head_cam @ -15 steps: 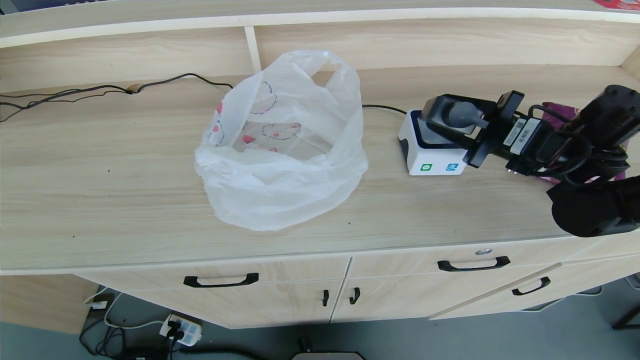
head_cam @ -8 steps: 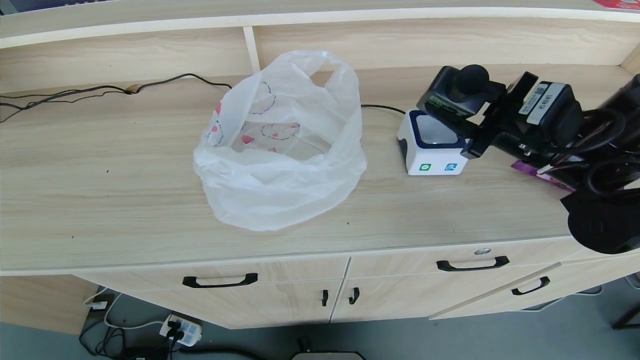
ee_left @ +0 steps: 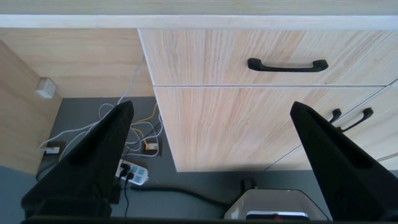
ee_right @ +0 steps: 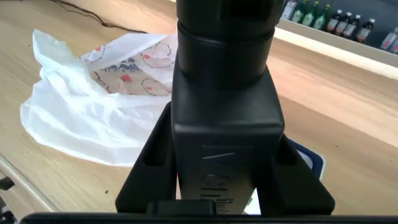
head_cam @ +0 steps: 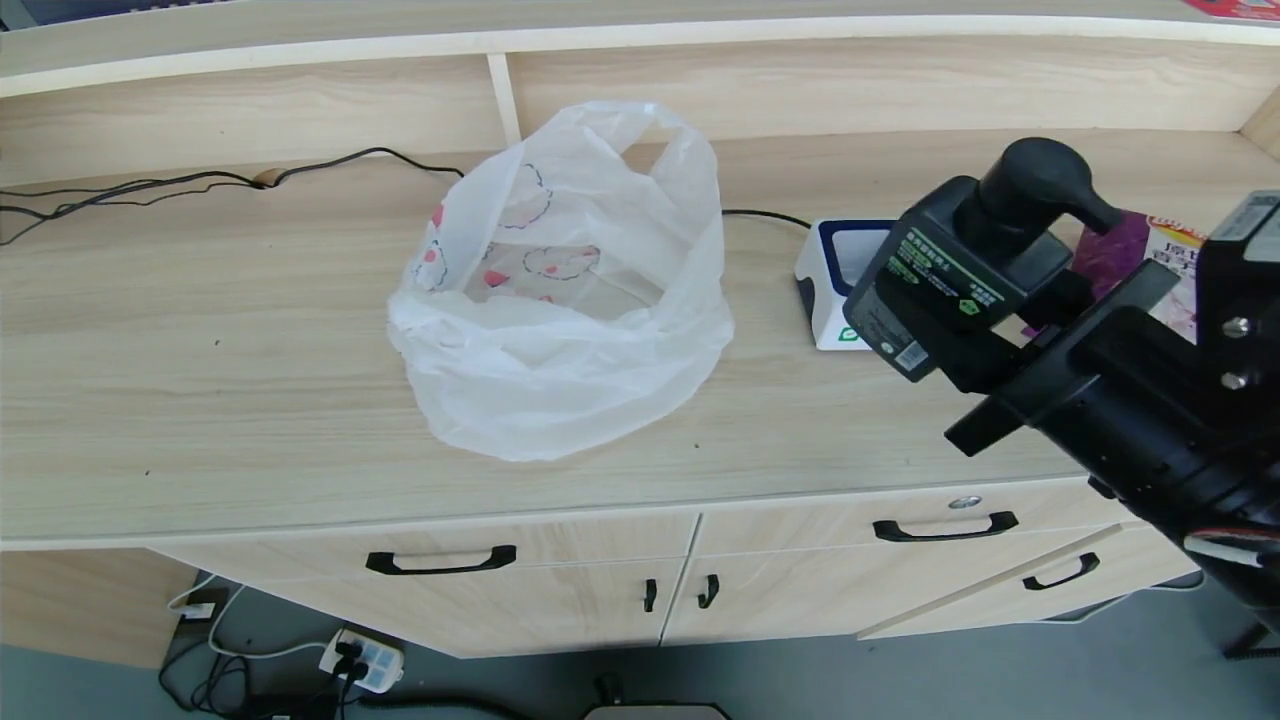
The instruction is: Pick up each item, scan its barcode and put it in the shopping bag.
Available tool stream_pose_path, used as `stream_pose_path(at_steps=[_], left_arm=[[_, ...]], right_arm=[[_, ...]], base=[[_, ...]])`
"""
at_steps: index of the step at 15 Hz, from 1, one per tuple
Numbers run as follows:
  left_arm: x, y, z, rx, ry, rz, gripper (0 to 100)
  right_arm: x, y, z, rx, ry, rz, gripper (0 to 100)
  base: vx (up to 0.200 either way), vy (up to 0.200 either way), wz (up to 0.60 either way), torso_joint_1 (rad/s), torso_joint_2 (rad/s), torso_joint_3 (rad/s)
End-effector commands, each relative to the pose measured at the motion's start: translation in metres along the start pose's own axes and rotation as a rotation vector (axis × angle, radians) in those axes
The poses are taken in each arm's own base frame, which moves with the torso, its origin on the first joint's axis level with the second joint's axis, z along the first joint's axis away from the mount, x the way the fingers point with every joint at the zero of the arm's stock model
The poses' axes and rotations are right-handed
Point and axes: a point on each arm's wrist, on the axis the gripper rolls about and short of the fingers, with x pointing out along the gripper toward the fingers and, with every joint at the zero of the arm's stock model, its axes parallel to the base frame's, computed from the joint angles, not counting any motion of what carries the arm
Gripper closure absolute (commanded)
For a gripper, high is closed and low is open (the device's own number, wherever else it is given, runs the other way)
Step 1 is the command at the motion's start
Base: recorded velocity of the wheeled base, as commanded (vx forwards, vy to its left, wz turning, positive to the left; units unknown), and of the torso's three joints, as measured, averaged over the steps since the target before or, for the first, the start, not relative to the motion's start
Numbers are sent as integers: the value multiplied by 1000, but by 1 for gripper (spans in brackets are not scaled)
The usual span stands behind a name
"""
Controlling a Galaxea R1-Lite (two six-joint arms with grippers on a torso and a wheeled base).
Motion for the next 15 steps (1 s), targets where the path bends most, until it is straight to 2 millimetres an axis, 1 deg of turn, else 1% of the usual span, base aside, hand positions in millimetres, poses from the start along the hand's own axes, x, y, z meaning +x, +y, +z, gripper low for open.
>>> stream_pose_path(at_steps=[1,2,5,7,10,12,13,14,15], left_arm=[[0,0,0,0,-1,0,0],[0,0,0,0,-1,0,0],[0,0,0,-2,-1,0,0],[0,0,0,-2,-1,0,0],[0,0,0,-2,-1,1,0],[0,0,0,-2,-1,0,0],[0,0,0,-2,-1,0,0],[0,0,0,-2,-1,0,0],[0,0,0,-2,-1,0,0]], right_arm=[[-23,-1,18,50,-28,-38,100],[-27,-4,22,91,-35,-70,100],[-27,-8,27,147,-44,-114,100],[-27,-8,27,159,-45,-116,100],[-28,-14,25,171,-37,-143,100],[-23,-22,19,234,-16,-186,100],[-18,-30,17,267,-6,-221,100],[-12,-43,16,315,1,-269,100],[-7,-50,3,337,67,-289,100]], base=[[0,0,600,2,7,2],[0,0,600,2,-2,2],[0,0,600,1,-2,7],[0,0,600,5,10,7],[0,0,600,-2,1,4],[0,0,600,7,10,0],[0,0,600,12,2,2],[0,0,0,0,0,0],[0,0,0,0,0,0]])
